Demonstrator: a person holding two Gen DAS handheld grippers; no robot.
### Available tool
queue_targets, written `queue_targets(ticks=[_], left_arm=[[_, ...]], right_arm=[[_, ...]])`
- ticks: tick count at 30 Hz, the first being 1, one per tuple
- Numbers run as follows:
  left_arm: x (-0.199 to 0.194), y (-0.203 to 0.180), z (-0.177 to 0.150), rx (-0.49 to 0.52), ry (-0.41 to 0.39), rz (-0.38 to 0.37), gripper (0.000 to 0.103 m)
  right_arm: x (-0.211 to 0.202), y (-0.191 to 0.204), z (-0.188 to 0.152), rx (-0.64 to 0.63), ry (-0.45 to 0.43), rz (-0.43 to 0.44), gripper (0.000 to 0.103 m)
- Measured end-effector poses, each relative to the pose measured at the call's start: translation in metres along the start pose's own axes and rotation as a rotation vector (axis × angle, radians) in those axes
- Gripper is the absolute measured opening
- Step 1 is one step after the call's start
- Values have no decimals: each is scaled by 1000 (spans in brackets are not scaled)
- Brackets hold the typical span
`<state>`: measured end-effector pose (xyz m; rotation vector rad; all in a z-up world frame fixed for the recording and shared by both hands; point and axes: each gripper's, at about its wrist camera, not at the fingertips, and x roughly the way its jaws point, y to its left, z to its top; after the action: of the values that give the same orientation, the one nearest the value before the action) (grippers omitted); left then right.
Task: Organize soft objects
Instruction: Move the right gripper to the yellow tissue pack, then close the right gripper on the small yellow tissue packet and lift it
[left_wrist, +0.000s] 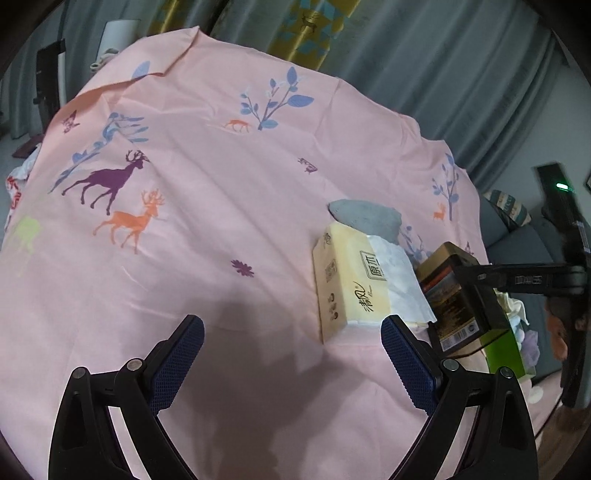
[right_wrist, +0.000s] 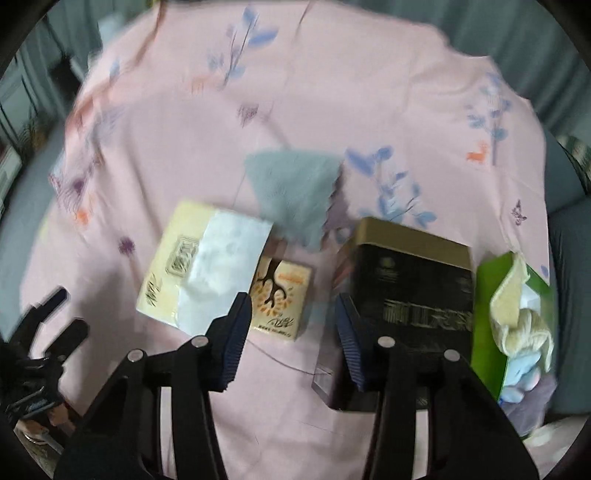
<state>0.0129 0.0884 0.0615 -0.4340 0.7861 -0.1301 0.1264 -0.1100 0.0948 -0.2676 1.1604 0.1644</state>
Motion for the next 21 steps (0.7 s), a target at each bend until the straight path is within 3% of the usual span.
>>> queue_targets(ticks=[3,11,17,21], left_arm=[[1,0,0,-8,17,-36,97],[-1,5,3,-41,32,-70,97],[-7,11,6,-70,20,-88,97],[-9,14,7,-78,14,-89,97]], right_arm=[[15,12,8,-45,59,-58,44],[36,37,18,-141,100,-167,40],[49,50,23,-149,107,-162,39],[51,56,30,-114,105,-59,29]])
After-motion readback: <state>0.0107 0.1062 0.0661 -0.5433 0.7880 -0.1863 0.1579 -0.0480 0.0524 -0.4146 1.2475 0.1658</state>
